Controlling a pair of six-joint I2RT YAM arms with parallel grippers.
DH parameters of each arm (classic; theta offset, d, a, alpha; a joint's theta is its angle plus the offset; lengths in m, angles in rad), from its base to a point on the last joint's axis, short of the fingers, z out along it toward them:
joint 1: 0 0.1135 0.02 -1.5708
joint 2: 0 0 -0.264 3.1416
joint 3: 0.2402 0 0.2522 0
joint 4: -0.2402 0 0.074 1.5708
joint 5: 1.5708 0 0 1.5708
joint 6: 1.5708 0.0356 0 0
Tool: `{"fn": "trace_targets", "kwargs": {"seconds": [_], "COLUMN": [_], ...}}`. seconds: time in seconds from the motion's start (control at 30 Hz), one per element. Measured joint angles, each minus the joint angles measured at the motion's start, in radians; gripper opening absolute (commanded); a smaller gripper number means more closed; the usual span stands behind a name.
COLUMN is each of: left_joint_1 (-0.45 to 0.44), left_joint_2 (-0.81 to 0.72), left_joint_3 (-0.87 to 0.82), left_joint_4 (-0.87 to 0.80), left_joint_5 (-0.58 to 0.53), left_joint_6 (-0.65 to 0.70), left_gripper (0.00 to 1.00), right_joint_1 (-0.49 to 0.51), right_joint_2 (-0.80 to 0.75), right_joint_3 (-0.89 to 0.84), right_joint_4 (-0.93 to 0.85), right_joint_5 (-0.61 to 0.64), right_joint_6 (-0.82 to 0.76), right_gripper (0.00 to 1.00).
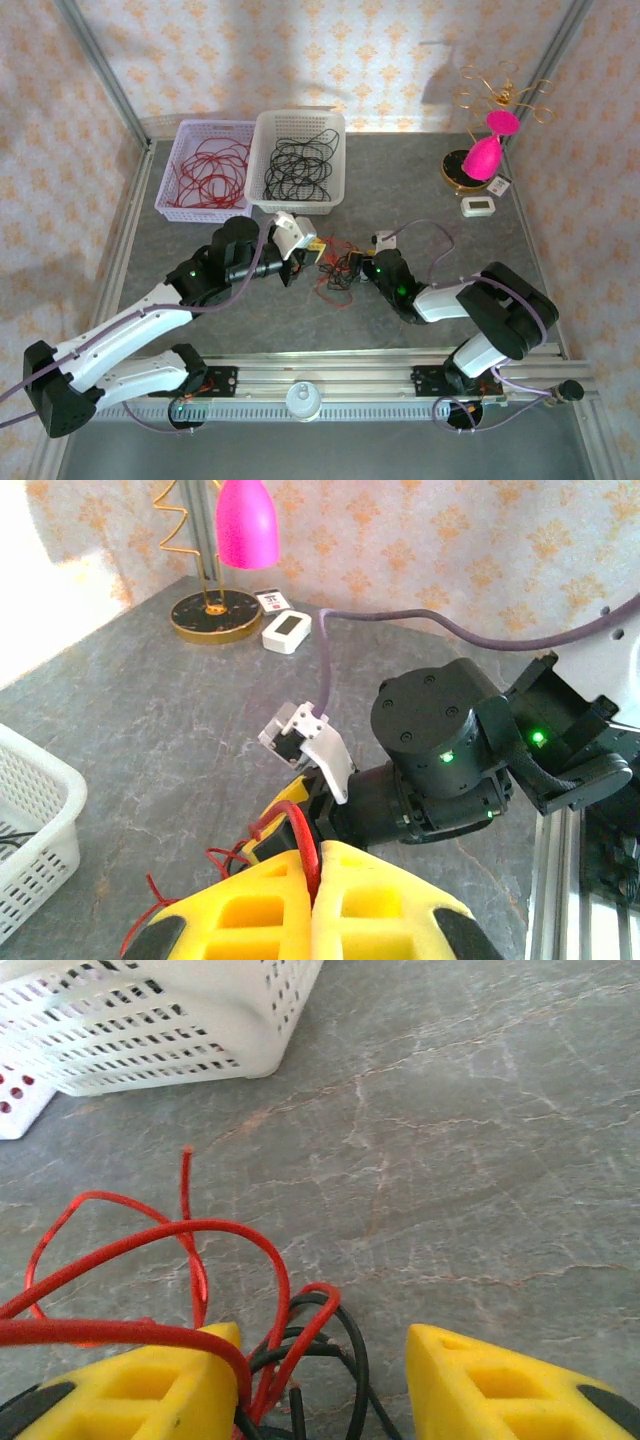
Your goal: Untangle the cables
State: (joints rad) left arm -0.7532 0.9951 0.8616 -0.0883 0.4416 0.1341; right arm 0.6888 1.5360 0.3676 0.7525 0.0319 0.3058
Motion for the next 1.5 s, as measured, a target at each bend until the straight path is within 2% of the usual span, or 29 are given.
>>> {"fn": "trace_targets", "kwargs": {"seconds": [0.3,0.63,0.73,0.87,1.03,1.17,1.3,1.5], "left_joint_1": [0.000,0.000,0.000,0.000,0.000,0.000,0.000,0.000], "left_joint_2": [-0.019,0.020,0.051,0.085,0.093,0.094,0.094,0.094], "left_joint_3": [0.141,0.372,0.393,0.395,0.395,0.394,0.396,0.433], "left_joint_4": [-0.014,-0.034,-0.037,-0.054,-0.056,-0.055,-0.053,-0.053], "left_joint_5": [-0.077,-0.114,-0.145,-0.175,-0.180,-0.172,-0.158,-0.130], "left_joint_6": [-0.085,-0.123,-0.128,-0.135,-0.138,-0.139,-0.146,-0.160], "left_gripper": [0.00,0.00,0.00,0.00,0.00,0.00,0.00,0.00], "right_joint_1": [-0.019,-0.040,-0.040,-0.040,-0.044,-0.044,-0.044,-0.043], "right_joint_2": [-0.096,-0.129,-0.214,-0.424,-0.740,-0.851,-0.809,-0.582], "right_joint_3": [-0.036,-0.047,-0.049,-0.051,-0.090,-0.176,-0.199,-0.063], "right_joint_4": [-0.058,-0.137,-0.201,-0.288,-0.289,-0.205,-0.145,-0.091], "right_joint_5": [0.094,0.126,0.124,0.104,-0.040,-0.219,-0.348,-0.453], "right_joint_6": [-0.011,-0.021,-0.026,-0.052,-0.164,-0.285,-0.403,-0.505], "right_gripper": [0.53,0.53,0.54,0.58,0.59,0.61,0.62,0.59]}}
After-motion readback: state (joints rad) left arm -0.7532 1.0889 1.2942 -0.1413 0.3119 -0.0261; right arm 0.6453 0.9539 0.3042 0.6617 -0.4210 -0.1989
